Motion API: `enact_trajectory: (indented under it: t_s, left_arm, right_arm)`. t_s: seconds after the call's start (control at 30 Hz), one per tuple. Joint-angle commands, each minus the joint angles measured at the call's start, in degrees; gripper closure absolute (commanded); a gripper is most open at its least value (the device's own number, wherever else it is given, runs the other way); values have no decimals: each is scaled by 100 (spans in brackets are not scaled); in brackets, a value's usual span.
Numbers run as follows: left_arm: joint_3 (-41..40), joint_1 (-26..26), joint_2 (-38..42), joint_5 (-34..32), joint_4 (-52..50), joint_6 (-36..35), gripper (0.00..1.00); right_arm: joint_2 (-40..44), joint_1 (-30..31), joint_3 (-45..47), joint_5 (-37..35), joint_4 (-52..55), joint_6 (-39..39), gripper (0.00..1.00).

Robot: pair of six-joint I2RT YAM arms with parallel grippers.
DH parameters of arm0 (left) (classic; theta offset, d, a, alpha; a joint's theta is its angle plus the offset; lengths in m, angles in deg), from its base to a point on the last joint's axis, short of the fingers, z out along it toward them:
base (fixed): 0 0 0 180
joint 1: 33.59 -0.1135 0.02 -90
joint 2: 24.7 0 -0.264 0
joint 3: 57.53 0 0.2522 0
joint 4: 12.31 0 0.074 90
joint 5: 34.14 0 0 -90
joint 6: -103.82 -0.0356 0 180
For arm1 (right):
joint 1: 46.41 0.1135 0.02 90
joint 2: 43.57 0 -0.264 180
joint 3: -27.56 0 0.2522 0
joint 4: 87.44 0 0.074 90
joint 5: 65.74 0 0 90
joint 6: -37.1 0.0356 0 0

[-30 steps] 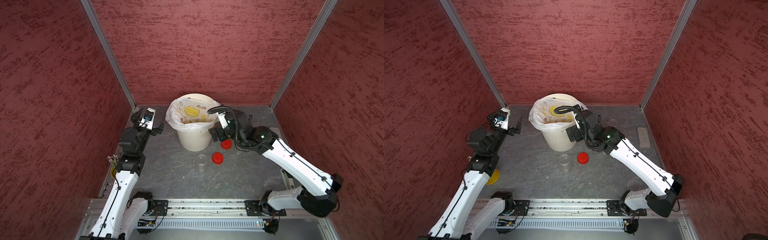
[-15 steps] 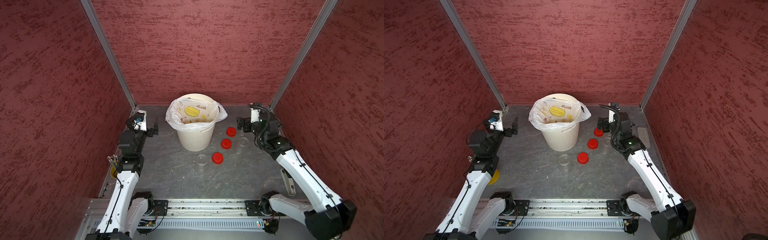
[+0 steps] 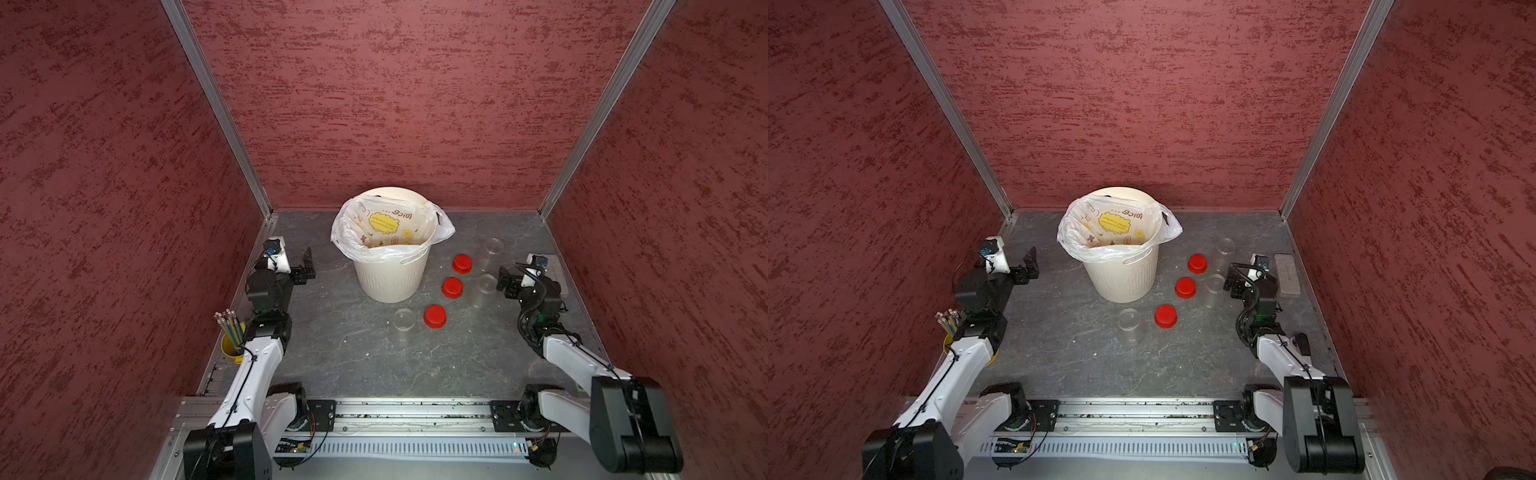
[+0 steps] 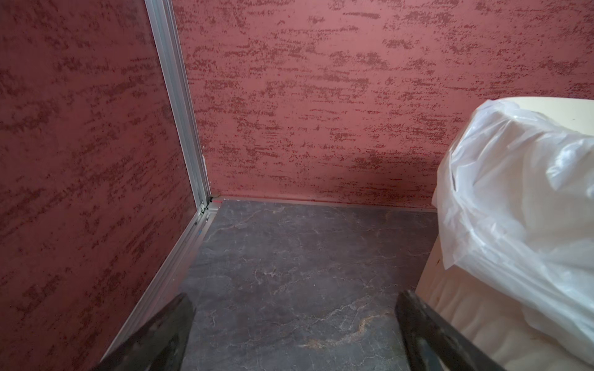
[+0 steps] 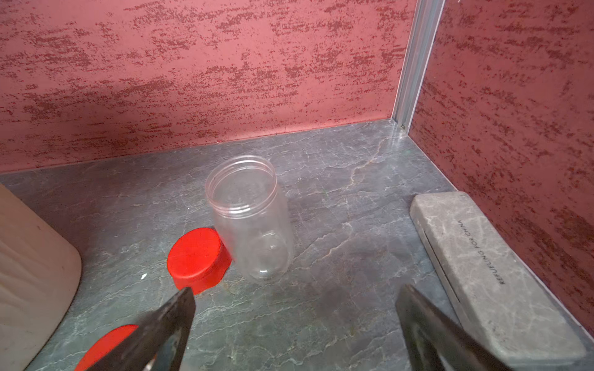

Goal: Empty moldy tea leaves from jars
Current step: Reset both arms

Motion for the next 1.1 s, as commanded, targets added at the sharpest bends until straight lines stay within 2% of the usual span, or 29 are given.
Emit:
enact_trajectory:
  t_s: [0.0,0.1,0.3,0.37,0.53,0.73,0.9,1.07]
  left_arm:
    - [-150,-40,0,-18,295,221,0]
    - [-336,-47,-231,47,550,286,0]
    - [-425,-54,-579,581,824,344,0]
    - [-489,-16,-515,566,827,304,0]
    - [-639,236,-621,460,995,78,0]
    - [-770,338,-1742,189,2176,318,0]
    - [-878,698,-2587,-218,2965,31,0]
    - [-993,755,-3334,-500,3897,13,0]
  right_arm:
    - [-442,-123,206,122,-2014,-217,1]
    - [-952,-179,478,289,-2944,-239,1]
    - [-2119,-191,652,446,-4327,-314,1]
    - [-2010,-196,581,457,-4006,-313,1]
    - [-2058,-198,551,510,-4047,-335,1]
    - [-2055,-198,474,616,-3877,-403,1]
    - [-2050,-202,414,444,-3776,-331,1]
    - [-2061,-202,386,329,-3711,-287,1]
